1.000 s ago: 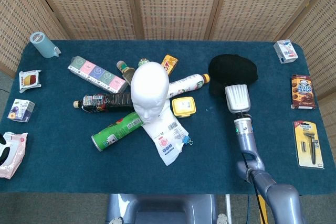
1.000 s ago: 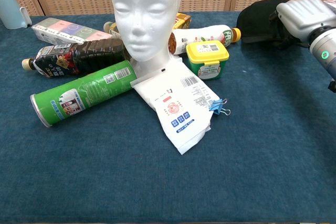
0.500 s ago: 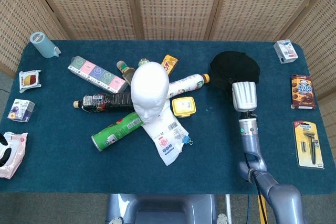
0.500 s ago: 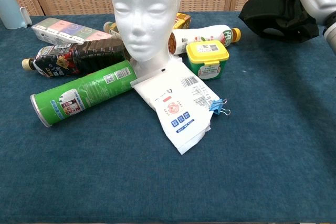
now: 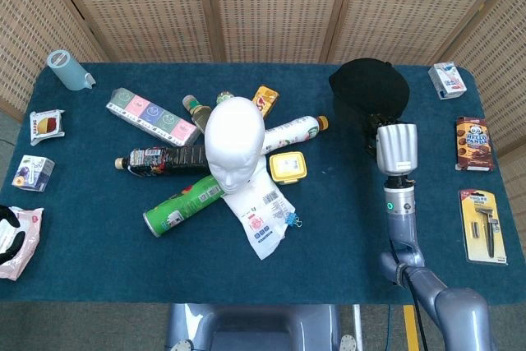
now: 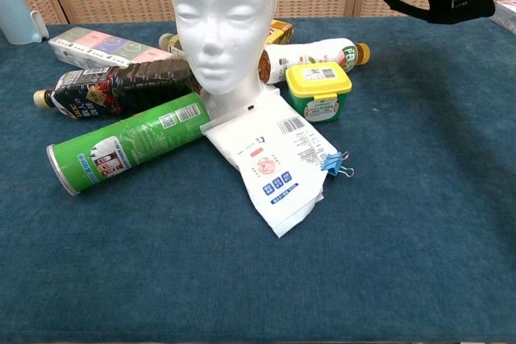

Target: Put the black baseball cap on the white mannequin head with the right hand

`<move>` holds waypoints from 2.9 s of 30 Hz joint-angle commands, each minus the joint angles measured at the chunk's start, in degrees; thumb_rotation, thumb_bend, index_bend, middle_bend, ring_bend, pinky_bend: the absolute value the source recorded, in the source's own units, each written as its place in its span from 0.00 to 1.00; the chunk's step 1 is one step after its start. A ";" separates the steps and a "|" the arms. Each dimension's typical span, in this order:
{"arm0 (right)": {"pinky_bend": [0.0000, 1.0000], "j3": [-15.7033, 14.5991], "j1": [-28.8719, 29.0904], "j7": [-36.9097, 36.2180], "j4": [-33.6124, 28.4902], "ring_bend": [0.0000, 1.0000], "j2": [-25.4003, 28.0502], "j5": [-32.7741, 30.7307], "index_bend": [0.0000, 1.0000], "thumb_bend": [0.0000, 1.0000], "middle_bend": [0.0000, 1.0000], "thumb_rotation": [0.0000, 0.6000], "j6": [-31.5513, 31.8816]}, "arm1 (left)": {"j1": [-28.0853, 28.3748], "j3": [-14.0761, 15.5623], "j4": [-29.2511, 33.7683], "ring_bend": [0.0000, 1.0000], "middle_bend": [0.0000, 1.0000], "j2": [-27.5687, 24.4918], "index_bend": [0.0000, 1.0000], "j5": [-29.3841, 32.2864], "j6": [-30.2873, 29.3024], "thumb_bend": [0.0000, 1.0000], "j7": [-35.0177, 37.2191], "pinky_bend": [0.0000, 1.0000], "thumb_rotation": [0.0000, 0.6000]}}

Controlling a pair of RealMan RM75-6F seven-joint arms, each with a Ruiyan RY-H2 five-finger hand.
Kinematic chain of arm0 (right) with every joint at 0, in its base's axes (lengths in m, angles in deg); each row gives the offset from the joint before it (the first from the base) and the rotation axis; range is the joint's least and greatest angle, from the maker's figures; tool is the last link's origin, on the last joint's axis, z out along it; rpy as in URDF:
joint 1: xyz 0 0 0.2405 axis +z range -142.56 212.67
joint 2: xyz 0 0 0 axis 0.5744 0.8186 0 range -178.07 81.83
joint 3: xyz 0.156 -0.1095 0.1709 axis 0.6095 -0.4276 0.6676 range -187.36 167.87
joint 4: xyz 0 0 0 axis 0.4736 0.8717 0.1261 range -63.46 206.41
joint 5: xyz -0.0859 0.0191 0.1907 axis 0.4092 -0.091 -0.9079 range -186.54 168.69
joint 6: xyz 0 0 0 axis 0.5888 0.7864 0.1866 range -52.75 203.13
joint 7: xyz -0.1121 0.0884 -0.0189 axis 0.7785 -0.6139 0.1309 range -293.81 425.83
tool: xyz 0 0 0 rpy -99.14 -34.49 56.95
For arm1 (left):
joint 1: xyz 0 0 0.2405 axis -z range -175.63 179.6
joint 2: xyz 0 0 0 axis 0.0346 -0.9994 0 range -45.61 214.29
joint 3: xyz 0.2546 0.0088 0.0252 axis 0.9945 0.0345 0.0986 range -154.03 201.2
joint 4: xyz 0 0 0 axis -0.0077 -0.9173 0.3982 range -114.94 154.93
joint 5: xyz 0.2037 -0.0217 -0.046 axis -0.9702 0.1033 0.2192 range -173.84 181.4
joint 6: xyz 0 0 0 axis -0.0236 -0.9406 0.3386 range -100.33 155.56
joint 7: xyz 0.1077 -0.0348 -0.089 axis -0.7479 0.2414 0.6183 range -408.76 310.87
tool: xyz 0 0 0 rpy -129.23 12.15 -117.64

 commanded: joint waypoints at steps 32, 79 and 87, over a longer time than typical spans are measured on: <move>0.93 0.66 0.14 17.77 -45.08 0.79 20.99 15.68 0.67 0.39 0.70 1.00 16.70 | 0.81 0.37 -0.18 0.36 0.44 1.29 0.53 -1.47 0.72 0.32 0.04 0.35 1.00; 0.93 -0.80 10.64 36.76 -49.26 0.80 13.73 18.75 0.68 0.39 0.71 1.00 -3.46 | -0.65 0.75 -7.39 0.36 0.44 3.24 0.53 0.94 1.75 0.32 6.56 0.35 1.00; 0.93 -2.60 9.41 39.08 -54.20 0.80 14.66 18.56 0.68 0.39 0.71 1.00 -5.21 | -0.62 0.88 -7.91 0.36 0.44 3.56 0.53 0.91 2.10 0.32 7.02 0.35 1.00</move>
